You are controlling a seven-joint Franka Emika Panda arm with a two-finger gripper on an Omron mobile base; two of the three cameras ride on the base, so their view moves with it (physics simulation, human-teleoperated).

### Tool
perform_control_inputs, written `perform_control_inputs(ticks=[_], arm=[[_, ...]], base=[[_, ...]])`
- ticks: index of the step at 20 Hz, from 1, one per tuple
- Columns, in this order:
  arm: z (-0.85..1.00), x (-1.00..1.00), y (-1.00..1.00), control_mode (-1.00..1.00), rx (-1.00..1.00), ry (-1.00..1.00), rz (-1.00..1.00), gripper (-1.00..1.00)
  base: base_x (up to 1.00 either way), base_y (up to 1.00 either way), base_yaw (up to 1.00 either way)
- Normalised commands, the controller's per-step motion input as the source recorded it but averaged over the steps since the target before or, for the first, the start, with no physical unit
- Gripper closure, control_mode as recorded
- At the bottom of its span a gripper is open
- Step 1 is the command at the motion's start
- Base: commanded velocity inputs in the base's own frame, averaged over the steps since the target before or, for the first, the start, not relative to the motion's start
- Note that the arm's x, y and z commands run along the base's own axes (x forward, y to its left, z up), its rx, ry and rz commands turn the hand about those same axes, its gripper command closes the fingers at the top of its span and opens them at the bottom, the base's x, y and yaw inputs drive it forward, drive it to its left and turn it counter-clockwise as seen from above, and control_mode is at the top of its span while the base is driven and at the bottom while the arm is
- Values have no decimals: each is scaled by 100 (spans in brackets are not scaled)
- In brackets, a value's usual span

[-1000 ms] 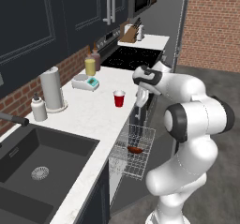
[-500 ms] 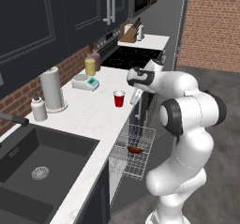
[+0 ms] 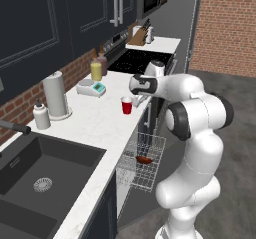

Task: Pick up the cup and bowl from the counter, place them in the dishwasher, and close the dishwasher door.

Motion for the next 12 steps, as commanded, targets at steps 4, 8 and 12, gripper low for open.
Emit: perform_control_inputs(ticks=[4,8,12], arm=[[0,31,0,-100,0,3,-30,-100],[0,18,0,-100,0,2,-30,-100],[0,17,0,-100,0,1,-29,-100]], base=[[0,0,0],[0,0,0],[0,0,0]])
